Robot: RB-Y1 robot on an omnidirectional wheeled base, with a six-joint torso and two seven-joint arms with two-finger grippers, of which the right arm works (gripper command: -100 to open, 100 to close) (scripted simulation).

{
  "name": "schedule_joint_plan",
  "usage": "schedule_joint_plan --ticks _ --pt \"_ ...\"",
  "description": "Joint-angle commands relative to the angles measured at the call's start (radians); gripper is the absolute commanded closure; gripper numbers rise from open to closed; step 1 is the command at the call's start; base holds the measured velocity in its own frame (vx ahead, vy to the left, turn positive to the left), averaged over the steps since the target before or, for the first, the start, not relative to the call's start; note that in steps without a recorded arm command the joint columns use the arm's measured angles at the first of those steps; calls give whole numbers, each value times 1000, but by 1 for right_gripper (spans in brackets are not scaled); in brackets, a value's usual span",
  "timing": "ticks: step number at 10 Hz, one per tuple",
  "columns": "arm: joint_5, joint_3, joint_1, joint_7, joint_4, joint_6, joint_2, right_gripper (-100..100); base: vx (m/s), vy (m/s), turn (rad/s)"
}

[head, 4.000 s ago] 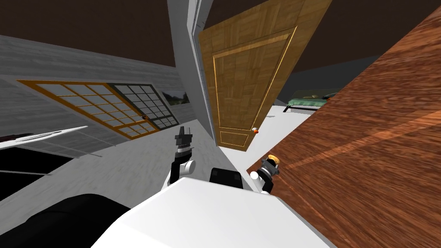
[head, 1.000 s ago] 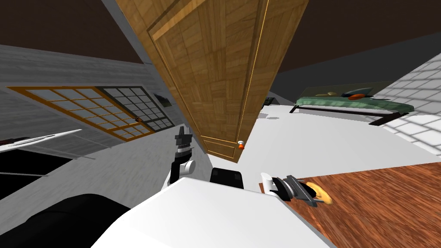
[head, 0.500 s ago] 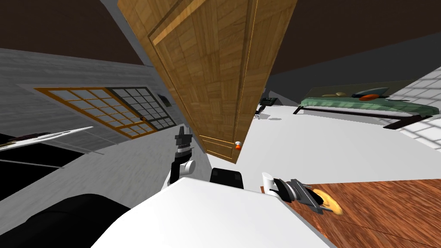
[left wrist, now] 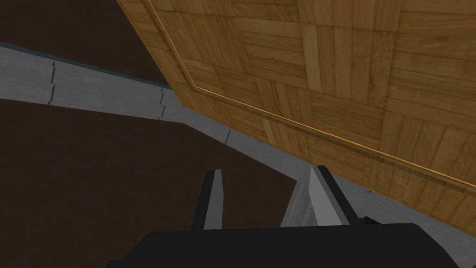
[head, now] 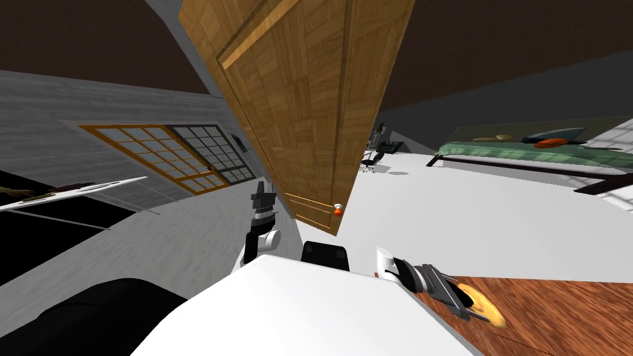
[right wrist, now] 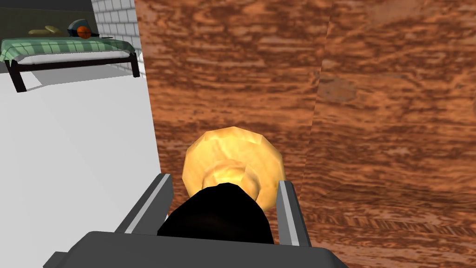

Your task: Push the door open

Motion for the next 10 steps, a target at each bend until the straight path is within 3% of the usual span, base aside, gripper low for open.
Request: schedule_joint_plan --ticks 1,5,8,9,10 --pt "-11 -20 -10 -1 14 -30 -8 100 -1 -129 67" --pt "-54 -72 -31 17 30 -90 20 100 0 -162 92" --pt "-90 -115 -48 32 44 -141 57 100 -8 -214 113" --pt "-85 -109 -53 26 55 -131 47 100 -22 -103 16" --pt "-115 -134 -52 30 55 -164 15 100 -46 -142 66"
